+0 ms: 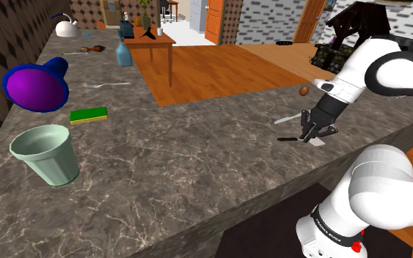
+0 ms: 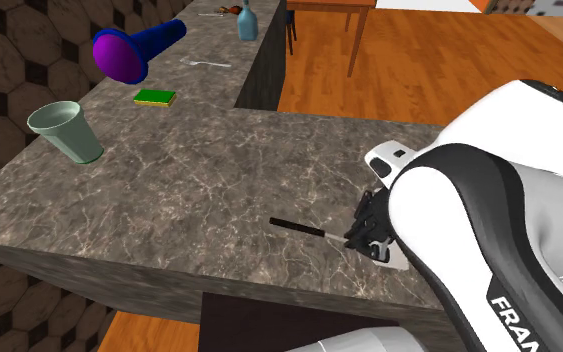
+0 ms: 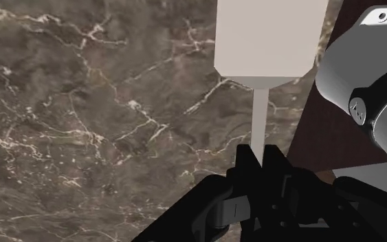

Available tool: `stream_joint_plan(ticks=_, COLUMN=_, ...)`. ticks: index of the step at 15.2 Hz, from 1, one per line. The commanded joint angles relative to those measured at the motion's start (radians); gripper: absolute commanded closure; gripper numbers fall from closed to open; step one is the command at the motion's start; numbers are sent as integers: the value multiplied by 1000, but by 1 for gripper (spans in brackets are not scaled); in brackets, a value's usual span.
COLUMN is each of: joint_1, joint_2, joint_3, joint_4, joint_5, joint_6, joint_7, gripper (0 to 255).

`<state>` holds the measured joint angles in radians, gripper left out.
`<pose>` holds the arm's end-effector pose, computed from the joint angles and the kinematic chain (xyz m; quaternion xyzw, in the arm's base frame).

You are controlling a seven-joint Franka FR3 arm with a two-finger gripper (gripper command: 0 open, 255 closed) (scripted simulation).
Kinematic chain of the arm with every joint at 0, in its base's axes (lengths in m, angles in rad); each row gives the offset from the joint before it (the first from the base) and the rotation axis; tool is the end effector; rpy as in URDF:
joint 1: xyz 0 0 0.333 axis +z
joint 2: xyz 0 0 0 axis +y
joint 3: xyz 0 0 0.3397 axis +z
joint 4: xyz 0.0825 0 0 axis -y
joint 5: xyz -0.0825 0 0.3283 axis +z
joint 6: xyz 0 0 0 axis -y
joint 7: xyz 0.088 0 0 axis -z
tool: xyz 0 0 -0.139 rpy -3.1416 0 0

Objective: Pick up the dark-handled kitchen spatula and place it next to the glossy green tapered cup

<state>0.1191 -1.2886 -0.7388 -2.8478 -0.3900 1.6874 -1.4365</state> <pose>0.1246 -0.1388 0.4013 -0.7767 -0.6096 -0.1272 0.0947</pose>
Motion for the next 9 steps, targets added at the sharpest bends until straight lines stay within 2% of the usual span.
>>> stream_joint_plan(ticks=1, joint_1=10, joint_2=-1, joint_3=20, joint_4=25, joint_5=19, joint_6=-23, joint_7=6, gripper=255)
stream_joint_plan(ticks=9, joint_1=48, joint_2=9, joint_3=88, joint_4=124, joint_5=83, joint_6=-104, joint_7=29, gripper=255)
